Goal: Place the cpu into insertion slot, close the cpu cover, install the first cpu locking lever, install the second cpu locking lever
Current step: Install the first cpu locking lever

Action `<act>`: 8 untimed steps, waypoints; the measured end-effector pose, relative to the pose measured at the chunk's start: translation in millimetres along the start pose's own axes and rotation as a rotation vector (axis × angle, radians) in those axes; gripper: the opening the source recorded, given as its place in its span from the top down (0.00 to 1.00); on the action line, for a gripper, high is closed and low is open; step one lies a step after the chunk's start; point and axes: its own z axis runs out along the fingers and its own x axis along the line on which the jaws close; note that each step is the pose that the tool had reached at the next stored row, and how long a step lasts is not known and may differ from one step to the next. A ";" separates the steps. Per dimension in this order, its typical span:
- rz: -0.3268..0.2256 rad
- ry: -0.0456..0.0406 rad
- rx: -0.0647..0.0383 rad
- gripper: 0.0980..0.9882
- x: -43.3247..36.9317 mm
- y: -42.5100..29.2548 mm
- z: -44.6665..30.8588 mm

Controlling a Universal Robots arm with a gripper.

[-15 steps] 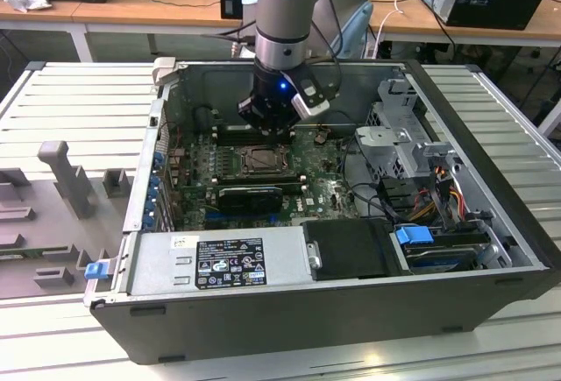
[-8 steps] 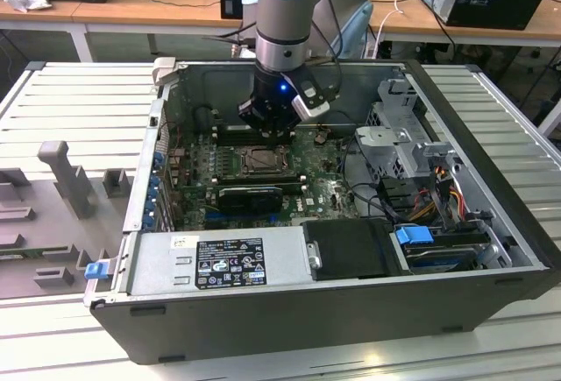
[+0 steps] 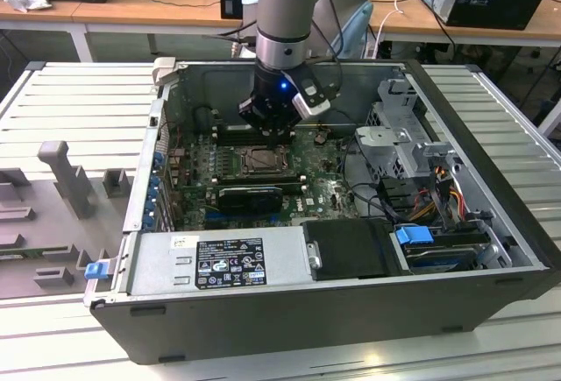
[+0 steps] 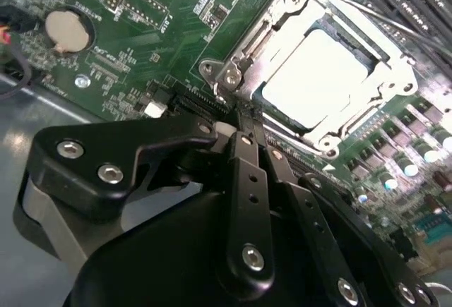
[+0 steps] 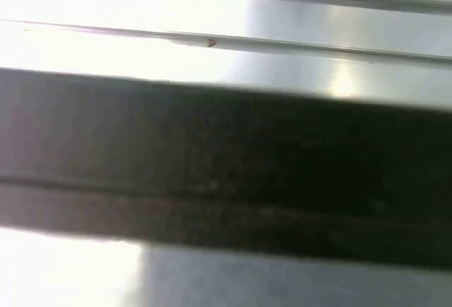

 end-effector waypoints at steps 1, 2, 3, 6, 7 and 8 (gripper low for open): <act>0.000 0.0000 0.000 0.99 0.0 0.2 -3.6; 0.000 0.0001 0.000 0.99 0.0 0.5 -7.5; 0.000 0.0001 0.001 0.99 0.0 0.5 -8.1; 0.000 0.0001 0.001 0.99 0.1 -0.1 -8.2; 0.000 0.0000 0.001 0.99 0.2 -0.4 -8.2; 0.000 0.0001 0.001 0.99 0.2 -0.6 -8.2</act>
